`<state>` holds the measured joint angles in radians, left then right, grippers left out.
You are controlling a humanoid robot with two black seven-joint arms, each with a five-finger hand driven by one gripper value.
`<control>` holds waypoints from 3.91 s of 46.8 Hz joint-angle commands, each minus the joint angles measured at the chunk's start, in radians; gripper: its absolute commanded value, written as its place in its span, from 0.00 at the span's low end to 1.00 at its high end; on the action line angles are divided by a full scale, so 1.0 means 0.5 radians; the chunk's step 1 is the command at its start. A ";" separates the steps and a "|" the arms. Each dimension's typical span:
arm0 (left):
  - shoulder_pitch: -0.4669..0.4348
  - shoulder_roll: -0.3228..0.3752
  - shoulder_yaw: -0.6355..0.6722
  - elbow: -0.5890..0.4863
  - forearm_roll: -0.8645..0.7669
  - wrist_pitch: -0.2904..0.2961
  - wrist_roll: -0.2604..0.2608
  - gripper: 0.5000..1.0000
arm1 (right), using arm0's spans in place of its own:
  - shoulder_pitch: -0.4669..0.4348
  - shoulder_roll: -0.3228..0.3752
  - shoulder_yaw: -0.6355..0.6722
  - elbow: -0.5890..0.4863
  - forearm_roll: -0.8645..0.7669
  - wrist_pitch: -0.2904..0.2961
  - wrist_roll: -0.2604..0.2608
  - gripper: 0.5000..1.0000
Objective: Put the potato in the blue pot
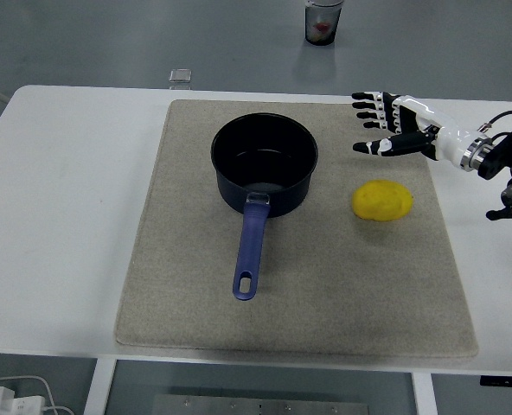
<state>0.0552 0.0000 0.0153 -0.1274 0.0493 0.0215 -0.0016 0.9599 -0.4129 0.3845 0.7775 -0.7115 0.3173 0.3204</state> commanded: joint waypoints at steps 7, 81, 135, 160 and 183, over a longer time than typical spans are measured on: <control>0.000 0.000 0.000 0.000 0.000 0.000 0.000 0.99 | 0.019 -0.128 -0.082 0.105 -0.117 0.003 -0.003 0.86; 0.000 0.000 0.000 0.000 0.000 0.000 0.000 0.99 | 0.059 -0.352 -0.263 0.399 -1.038 -0.064 -0.006 0.64; 0.000 0.000 0.000 0.000 0.000 0.000 0.000 0.99 | 0.080 -0.358 -0.226 0.375 -1.016 -0.116 0.037 0.00; 0.000 0.000 0.000 0.000 0.000 -0.003 0.000 0.99 | 0.206 -0.300 -0.162 0.323 -0.946 -0.175 0.089 0.00; 0.000 0.000 0.000 0.000 0.000 0.000 0.000 0.99 | 0.439 -0.110 -0.091 0.310 -0.866 -0.122 0.089 0.00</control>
<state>0.0554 0.0000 0.0153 -0.1272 0.0495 0.0213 -0.0015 1.1758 -0.4924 0.3387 0.9341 -1.1442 0.2607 0.3634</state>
